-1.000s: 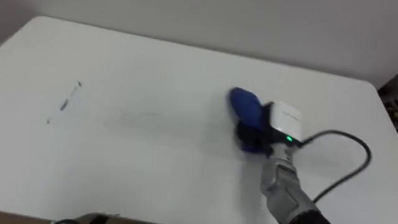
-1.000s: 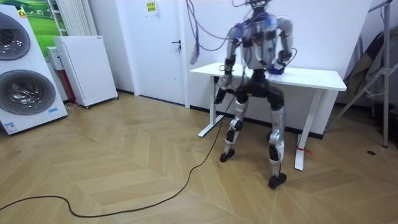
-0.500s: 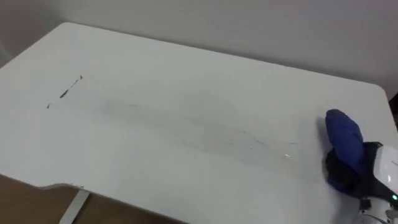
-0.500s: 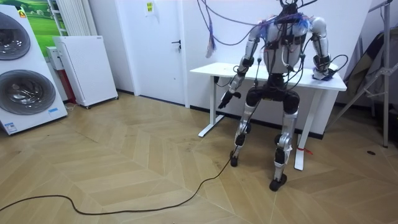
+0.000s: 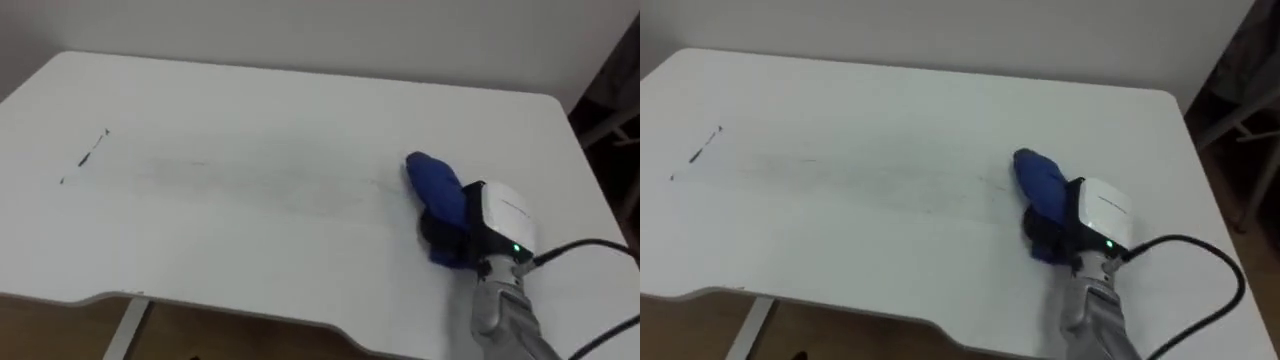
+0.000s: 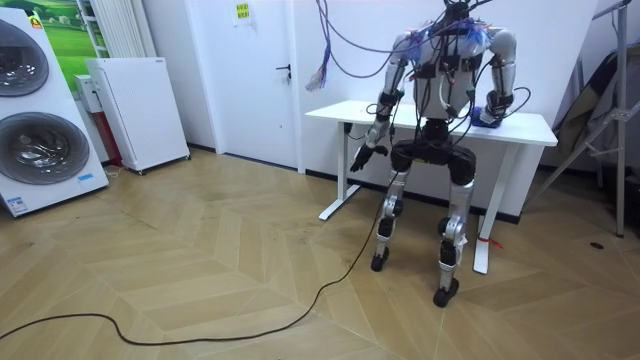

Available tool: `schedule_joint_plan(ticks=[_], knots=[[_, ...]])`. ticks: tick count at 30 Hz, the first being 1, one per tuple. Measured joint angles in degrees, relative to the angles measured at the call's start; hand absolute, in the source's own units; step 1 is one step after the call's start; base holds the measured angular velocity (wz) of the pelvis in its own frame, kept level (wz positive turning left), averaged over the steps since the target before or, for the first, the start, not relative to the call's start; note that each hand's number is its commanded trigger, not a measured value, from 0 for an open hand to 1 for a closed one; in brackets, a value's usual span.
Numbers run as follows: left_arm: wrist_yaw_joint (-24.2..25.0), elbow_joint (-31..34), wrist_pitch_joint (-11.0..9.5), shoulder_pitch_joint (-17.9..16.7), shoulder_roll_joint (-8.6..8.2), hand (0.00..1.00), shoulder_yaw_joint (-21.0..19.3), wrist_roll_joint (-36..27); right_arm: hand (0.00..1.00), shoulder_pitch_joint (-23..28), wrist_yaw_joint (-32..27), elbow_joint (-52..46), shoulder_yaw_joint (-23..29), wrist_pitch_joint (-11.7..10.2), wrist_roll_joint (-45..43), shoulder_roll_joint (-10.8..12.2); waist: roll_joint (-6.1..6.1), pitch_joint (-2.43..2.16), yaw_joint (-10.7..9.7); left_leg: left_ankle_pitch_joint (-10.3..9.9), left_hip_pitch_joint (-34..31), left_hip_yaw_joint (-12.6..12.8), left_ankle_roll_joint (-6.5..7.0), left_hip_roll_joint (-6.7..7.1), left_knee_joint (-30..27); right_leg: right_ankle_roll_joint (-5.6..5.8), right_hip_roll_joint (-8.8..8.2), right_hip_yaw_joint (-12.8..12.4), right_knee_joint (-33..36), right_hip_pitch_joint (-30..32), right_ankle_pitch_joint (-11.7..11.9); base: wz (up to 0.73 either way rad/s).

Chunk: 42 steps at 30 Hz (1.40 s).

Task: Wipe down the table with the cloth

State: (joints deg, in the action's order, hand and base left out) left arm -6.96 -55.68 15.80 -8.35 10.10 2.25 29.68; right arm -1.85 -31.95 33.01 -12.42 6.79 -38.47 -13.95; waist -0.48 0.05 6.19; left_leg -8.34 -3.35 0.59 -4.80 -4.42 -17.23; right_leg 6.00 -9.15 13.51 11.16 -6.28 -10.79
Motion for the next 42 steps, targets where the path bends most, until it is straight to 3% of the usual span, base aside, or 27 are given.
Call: schedule_joint_plan(ticks=[2, 4, 5, 8, 12, 14, 19, 22, 25, 27, 29, 36, 37, 38, 39, 40, 42], knots=[[0.0, 0.1, 0.0, -2.3, 0.26, 0.0, -2.6, 3.4, 1.0, 5.2, -4.1, 0.3, 5.1, -2.3, 3.5, -2.5, -1.05, -0.59, -0.2, -0.1, 0.2, 0.0, 0.94, 1.75, 0.0, 0.71, -1.33, 0.5, -0.5, -1.3, -0.2, 0.37], [0.2, 0.5, 0.4, -4.3, 1.7, 0.0, -4.3, 3.9, 1.0, 8.5, -6.4, 1.3, 9.1, -2.4, 6.4, -3.7, -1.74, -0.8, -0.7, -0.5, 0.8, -0.1, 1.62, 2.62, -0.2, 1.05, -1.68, 0.8, -0.9, -3.0, -0.4, 0.34], [0.5, 0.5, 0.5, -5.8, 2.43, 0.0, -6.7, 5.1, 1.0, 10.1, -7.0, 2.9, 11.8, -2.4, 6.5, -4.0, -2.75, -1.03, -0.7, -0.9, 1.5, -0.2, 1.9, 2.97, -0.1, 1.17, -1.69, 0.9, -1.6, -4.0, -0.5, 0.22], [1.6, 0.5, 0.8, -8.3, 2.76, 0.0, -10.6, 7.0, 1.0, 13.4, -7.2, 6.2, 16.6, -2.7, 7.0, -6.5, -3.58, -0.97, -0.7, -2.8, 1.9, -0.2, 2.09, 3.2, -1.6, 1.33, -1.66, 1.0, -1.3, -5.0, -0.8, 0.02], [1.7, 0.5, 0.0, -8.0, 2.71, 0.0, -10.0, 8.0, 1.0, 14.2, -6.6, 10.0, 18.2, -2.6, 7.7, -8.8, -3.94, -0.99, -1.1, -3.7, 1.4, -1.1, 2.36, 3.16, -3.7, 1.21, -1.25, 1.0, 0.6, -4.8, -0.7, 0.02], [1.6, 0.6, 0.1, -7.0, 2.51, 0.0, -9.1, 6.4, 1.0, 14.0, -6.1, 9.2, 18.0, -0.8, 7.4, -8.1, -3.78, -1.01, -0.5, -4.2, 1.6, -1.6, 2.26, 2.94, -4.2, 0.95, -0.71, 1.0, 0.6, -4.8, -0.5, -0.17], [0.8, 0.1, 0.4, -3.6, 1.9, 0.0, -3.3, 3.9, 1.0, 10.4, -2.8, 3.2, 12.3, 5.4, 6.7, -4.7, -2.79, -0.67, 2.7, -4.6, 1.8, -6.6, 1.74, 2.71, -4.4, -0.84, 2.04, -0.1, 0.4, -3.4, 0.6, -0.33], [0.5, 0.0, 0.7, -2.3, 0.85, 0.0, 0.7, 3.6, 1.0, 7.3, 1.0, -3.1, 5.2, 7.0, 3.6, -1.2, -1.55, -0.46, 3.6, -4.5, 1.6, -8.7, 1.07, 2.14, -4.3, -1.58, 3.39, -0.8, 0.7, -1.8, -0.1, -0.31], [0.3, 0.1, 0.9, -2.4, -0.5, 0.0, 1.6, 3.7, 1.0, 5.0, 6.0, -7.9, -0.2, 8.3, -1.0, 1.6, -0.87, -0.32, 4.0, -4.2, 1.5, -9.4, 0.71, 1.98, -3.9, -2.03, 3.73, -0.5, 0.7, -1.5, -0.4, 0.08], [0.3, 0.7, 1.6, -2.9, -0.5, 0.0, 1.9, 3.6, 1.0, 4.7, 7.4, -9.5, -2.2, 8.2, -3.8, 2.0, -0.84, -0.26, 3.7, -4.2, 1.0, -10.2, 0.77, 2.43, -3.9, -1.51, 3.83, -0.3, 0.5, -1.7, -0.4, 0.27], [0.4, 2.2, 2.5, -4.3, -0.47, 0.0, 2.2, 3.5, 1.0, 4.9, 7.9, -10.5, -3.1, 7.6, -5.1, 2.0, -0.84, -0.14, 3.6, -4.0, 1.0, -10.2, 1.15, 2.83, -3.8, -1.69, 3.52, 0.4, 0.2, -2.3, -0.4, 0.25], [0.4, 3.7, 2.5, -5.3, -0.47, 0.0, 2.5, 3.5, 1.0, 6.5, 7.7, -12.5, -3.2, 4.5, -4.9, 1.4, -0.73, -0.18, 2.9, -4.2, 2.2, -10.0, 1.34, 3.19, -2.0, -1.87, 3.34, 0.9, -1.4, -4.0, -0.6, 0.06], [0.4, 4.6, 2.5, -5.4, -0.43, 0.0, 2.4, 3.5, 0.84, 7.2, 7.7, -13.0, -3.3, 4.4, -4.9, 1.4, -0.68, -0.19, 2.9, -4.2, 2.4, -9.9, 1.34, 3.19, -1.8, -1.87, 3.34, 0.8, -1.5, -4.1, -0.6, 0.0], [0.4, 5.4, 2.4, -5.4, -0.43, 0.0, 2.4, 3.5, 0.61, 7.7, 7.6, -13.2, -3.3, 4.0, -4.9, 1.4, -0.65, -0.18, 2.7, -4.2, 3.0, -9.8, 1.35, 3.2, -1.4, -1.87, 3.29, 0.8, -1.7, -4.5, -0.6, 0.0], [0.4, 5.7, 2.4, -5.4, -0.43, 0.0, 2.4, 3.5, 0.48, 7.8, 7.6, -13.2, -3.4, 3.9, -4.9, 1.4, -0.64, -0.18, 2.6, -4.2, 3.2, -9.8, 1.35, 3.23, -1.2, -1.87, 3.28, 0.8, -1.9, -4.8, -0.6, 0.0], [0.5, 6.6, 2.3, -5.3, -0.43, 0.0, 2.4, 3.5, 0.04, 8.0, 7.6, -13.2, -3.6, 3.7, -4.9, 1.4, -0.61, -0.2, 2.4, -4.2, 3.8, -9.7, 1.34, 3.23, -0.7, -1.87, 3.28, 0.8, -2.5, -5.3, -0.6, 0.0], [0.6, 7.9, 2.2, -5.3, -0.44, 0.0, 2.4, 3.5, 0.0, 8.1, 7.6, -13.2, -3.9, 3.6, -5.0, 1.4, -0.51, -0.25, 2.1, -4.2, 4.1, -9.7, 1.32, 3.23, -0.3, -1.88, 3.27, 0.8, -2.6, -5.7, -0.8, 0.0]])
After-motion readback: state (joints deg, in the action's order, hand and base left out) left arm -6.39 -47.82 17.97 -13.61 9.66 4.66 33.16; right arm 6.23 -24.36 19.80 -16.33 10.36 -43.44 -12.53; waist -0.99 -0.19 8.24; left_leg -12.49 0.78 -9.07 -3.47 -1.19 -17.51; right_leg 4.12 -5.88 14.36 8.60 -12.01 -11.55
